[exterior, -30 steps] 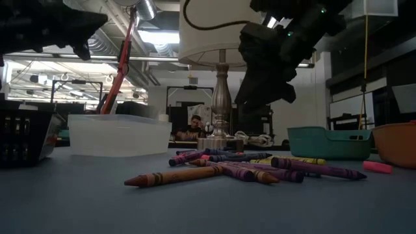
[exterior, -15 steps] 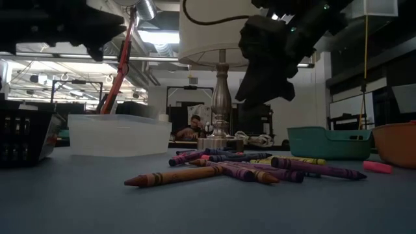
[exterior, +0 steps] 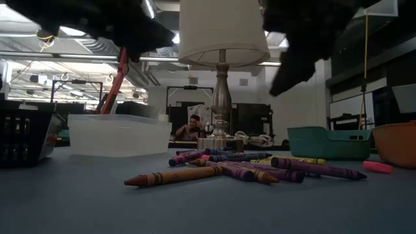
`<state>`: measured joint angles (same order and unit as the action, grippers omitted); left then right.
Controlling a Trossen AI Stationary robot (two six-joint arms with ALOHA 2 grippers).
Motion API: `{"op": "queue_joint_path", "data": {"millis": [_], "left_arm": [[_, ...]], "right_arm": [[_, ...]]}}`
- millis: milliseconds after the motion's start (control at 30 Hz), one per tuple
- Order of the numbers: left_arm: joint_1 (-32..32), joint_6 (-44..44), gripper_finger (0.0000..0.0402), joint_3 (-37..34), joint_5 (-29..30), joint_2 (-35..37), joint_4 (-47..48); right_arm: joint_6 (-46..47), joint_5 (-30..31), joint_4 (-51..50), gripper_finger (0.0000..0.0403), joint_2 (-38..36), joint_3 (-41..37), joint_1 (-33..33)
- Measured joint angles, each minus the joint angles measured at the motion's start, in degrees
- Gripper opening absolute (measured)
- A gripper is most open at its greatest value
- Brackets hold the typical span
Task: Sort crayons
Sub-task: Put the violet crayon into the green bin
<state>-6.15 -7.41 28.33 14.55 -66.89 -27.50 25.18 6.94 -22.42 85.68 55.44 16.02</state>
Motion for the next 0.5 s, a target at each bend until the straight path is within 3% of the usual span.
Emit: {"op": "queue_joint_path", "data": {"millis": [500], "left_arm": [[-3.0,-2.9,0.0093,18.0,14.9,-24.3,0.0]], "right_arm": [[-2.3,0.9,-7.8,0.0156,-3.0,0.0,10.1]]}}
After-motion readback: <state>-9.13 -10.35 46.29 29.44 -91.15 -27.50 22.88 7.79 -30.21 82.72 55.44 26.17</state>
